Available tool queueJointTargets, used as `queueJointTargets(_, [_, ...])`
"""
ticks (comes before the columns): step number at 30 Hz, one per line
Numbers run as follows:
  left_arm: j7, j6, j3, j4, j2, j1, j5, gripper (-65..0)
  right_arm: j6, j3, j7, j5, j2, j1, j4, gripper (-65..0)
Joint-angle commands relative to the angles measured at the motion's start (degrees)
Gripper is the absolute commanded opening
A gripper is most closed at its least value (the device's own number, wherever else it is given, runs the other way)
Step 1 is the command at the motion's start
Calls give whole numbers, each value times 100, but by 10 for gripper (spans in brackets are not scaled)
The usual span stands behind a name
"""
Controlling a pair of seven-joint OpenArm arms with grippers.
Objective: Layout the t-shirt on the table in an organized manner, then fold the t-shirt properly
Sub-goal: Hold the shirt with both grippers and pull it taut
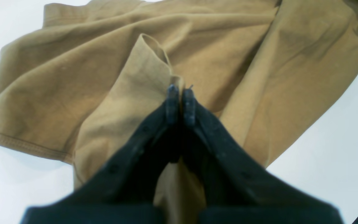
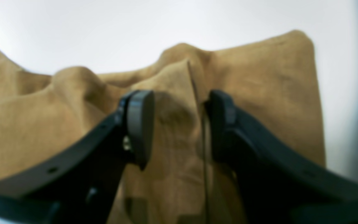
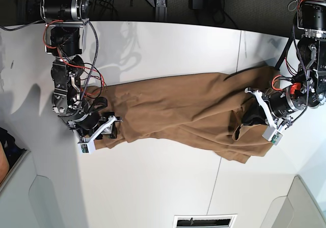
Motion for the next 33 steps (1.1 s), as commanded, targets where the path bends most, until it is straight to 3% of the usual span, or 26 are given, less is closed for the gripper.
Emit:
queueJointTargets(1, [-103, -24, -39, 96, -96, -109, -94, -650, 63, -2, 98, 68, 0, 170, 151, -381])
queueJointTargets(28, [24, -26, -39, 96, -96, -107, -96, -650, 63, -2, -28, 48, -2, 262, 164, -383])
queueJointTargets(30, [24, -26, -39, 96, -96, -107, -96, -650, 63, -4, -31, 48, -2, 227, 164, -422])
queueJointTargets(33, [22, -26, -39, 96, -96, -107, -98, -650, 61, -2, -31, 46, -2, 164, 164, -547])
